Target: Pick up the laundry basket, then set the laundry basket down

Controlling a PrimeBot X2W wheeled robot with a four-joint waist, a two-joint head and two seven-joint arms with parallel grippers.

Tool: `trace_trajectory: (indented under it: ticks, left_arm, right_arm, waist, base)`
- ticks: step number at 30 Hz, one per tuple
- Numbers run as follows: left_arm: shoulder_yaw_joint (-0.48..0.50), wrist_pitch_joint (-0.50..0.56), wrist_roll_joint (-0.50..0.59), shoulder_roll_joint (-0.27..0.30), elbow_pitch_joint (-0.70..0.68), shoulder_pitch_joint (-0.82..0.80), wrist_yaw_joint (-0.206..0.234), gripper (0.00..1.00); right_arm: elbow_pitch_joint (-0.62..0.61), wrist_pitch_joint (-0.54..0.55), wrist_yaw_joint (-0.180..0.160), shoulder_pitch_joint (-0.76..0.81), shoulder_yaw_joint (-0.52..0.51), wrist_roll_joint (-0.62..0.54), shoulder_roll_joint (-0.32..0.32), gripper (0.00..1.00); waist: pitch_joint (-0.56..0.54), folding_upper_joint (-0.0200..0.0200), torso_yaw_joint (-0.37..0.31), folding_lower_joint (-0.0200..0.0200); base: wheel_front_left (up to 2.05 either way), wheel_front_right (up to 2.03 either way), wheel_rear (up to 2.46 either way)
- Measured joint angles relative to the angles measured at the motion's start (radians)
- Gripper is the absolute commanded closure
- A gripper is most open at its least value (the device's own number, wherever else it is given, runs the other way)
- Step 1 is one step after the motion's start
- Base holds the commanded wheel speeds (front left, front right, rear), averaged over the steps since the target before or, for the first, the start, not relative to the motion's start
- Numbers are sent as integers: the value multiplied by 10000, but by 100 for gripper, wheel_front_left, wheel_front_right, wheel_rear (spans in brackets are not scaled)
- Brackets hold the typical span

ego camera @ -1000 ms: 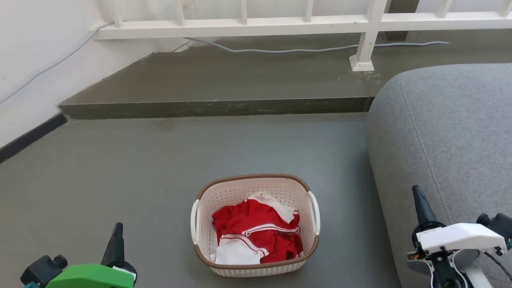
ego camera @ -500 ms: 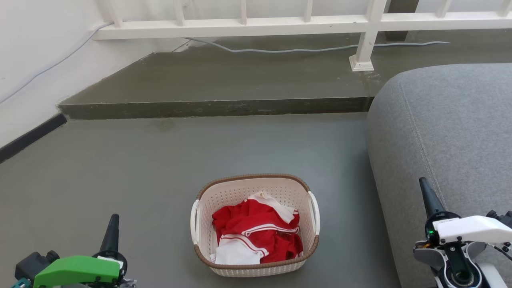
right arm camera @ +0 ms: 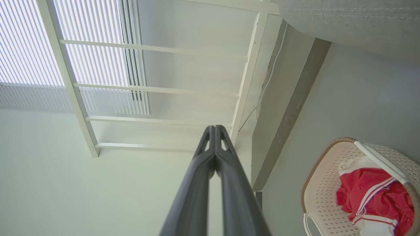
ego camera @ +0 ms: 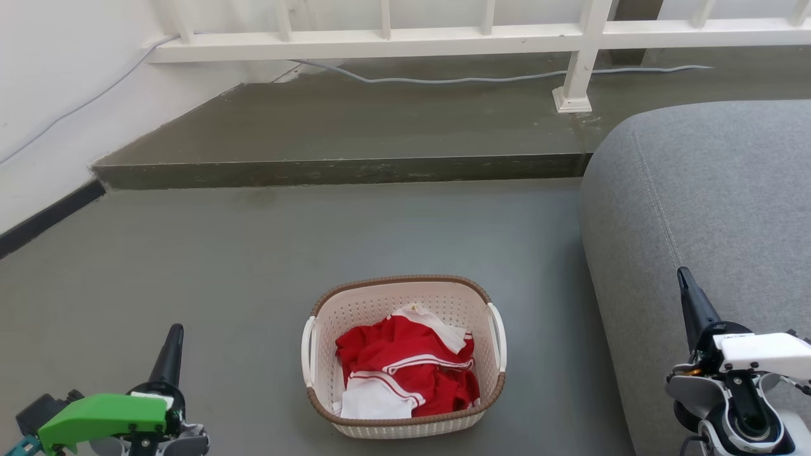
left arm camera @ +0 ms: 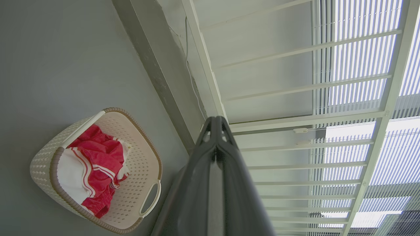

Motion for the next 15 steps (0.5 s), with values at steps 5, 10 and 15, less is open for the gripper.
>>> trace_trajectory:
  ticks: [5, 10, 15]
  left_arm:
    - [105, 102, -681, 40, 81, -58, -98, 100]
    - [159, 268, -1377, 79, 219, -252, -226, 100]
    - [192, 311, -1743, 113, 314, -356, -305, 100]
  right_arm:
    - [138, 134, 155, -96, -163, 683, -63, 100]
    - [236, 276, 291, -247, -280, 1361, -107, 100]
    - [320, 309, 374, -374, -368, 1751, -148, 100]
  waist:
    - [-1, 0, -3, 0]
    - [-1, 0, -5, 0]
    - [-2, 0, -7, 0]
  base:
    - [0, 0, 0]
    - [0, 0, 0]
    - [0, 0, 0]
